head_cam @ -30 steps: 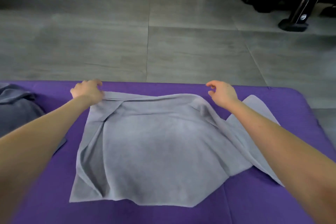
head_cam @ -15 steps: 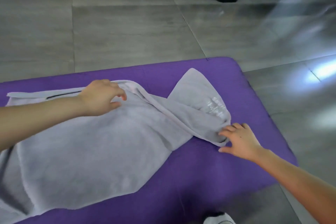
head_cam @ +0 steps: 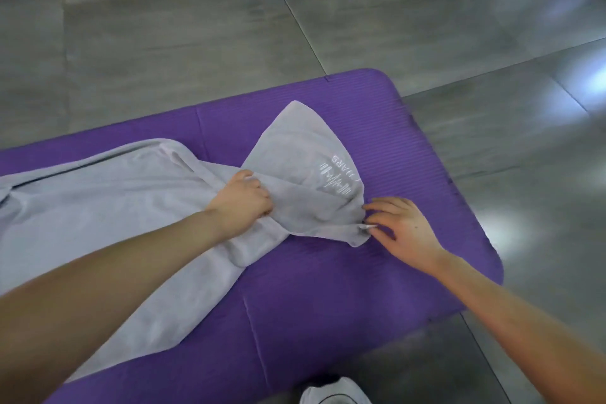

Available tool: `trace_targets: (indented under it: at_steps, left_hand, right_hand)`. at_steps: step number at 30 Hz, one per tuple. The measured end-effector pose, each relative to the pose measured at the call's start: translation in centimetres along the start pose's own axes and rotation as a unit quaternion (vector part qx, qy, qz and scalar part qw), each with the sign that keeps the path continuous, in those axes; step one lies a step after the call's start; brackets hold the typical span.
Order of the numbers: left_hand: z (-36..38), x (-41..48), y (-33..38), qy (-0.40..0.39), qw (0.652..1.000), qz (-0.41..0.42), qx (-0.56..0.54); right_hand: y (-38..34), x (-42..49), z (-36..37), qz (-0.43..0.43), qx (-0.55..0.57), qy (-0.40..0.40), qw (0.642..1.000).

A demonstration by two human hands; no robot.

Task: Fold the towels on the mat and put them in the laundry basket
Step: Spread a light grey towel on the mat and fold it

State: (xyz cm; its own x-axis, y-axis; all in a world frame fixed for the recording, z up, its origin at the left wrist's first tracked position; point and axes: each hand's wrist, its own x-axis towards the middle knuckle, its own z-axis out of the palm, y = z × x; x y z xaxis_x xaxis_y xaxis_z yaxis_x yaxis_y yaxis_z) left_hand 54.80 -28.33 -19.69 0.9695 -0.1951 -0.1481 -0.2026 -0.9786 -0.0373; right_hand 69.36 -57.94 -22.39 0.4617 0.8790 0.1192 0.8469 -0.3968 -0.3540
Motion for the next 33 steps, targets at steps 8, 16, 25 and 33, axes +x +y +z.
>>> trace_targets:
  at_steps: [8, 16, 25, 33]
  left_hand:
    - [-6.2, -2.3, -3.2, -0.127, 0.901, -0.148, -0.387]
    - [-16.5, -3.5, -5.1, -0.203, 0.814, -0.095, -0.537]
    - [-9.5, 4.8, -11.0, 0.099, 0.900, -0.331, -0.265]
    - [-5.2, 9.6, -10.5, 0.216, 0.858, -0.431, -0.179]
  right_hand:
    - [-3.8, 0.9, -8.7, 0.178, 0.474, -0.050, 0.861]
    - [-6.7, 3.4, -20.1, 0.073, 0.566, -0.094, 0.816]
    - [0.6, 19.0, -9.5, 0.297, 0.438, 0.146, 0.836]
    - [1.4, 21.8, -6.7, 0.286, 0.405, 0.143, 0.857]
